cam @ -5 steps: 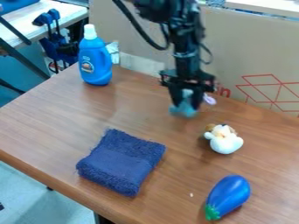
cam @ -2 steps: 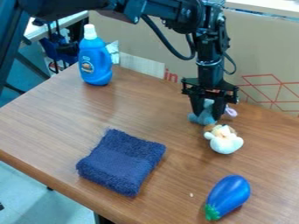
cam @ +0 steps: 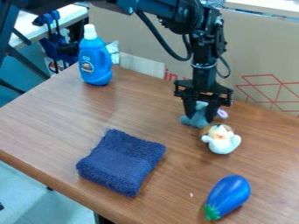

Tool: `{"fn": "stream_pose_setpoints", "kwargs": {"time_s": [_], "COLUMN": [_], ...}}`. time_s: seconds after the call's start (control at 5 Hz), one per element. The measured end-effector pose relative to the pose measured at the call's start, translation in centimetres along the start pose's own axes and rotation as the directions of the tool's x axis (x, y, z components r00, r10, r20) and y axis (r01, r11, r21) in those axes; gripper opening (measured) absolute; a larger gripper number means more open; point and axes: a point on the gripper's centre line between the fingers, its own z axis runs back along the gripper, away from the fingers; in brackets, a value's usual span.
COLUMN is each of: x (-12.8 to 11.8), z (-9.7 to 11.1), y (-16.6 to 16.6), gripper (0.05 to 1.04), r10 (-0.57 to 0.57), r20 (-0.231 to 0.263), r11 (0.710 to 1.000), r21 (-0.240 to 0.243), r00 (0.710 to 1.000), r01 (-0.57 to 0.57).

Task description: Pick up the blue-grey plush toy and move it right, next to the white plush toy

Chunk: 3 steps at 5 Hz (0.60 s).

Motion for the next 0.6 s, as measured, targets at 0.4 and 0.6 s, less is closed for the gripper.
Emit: {"fn": "stream_pose_setpoints", "kwargs": {"time_s": [0.4, 0.6], "x": [-1.2, -0.79], "z": [0.43, 1.02], "y": [1.66, 1.69], "gripper": [0.588, 0.655], "r10": [0.102, 0.112], "r20": [-0.053, -0.048], "r11": [0.991, 0.991], "r21": [0.092, 0.076], "r00": [0.993, 0.993], "r01": [-0.097, -0.109]}}
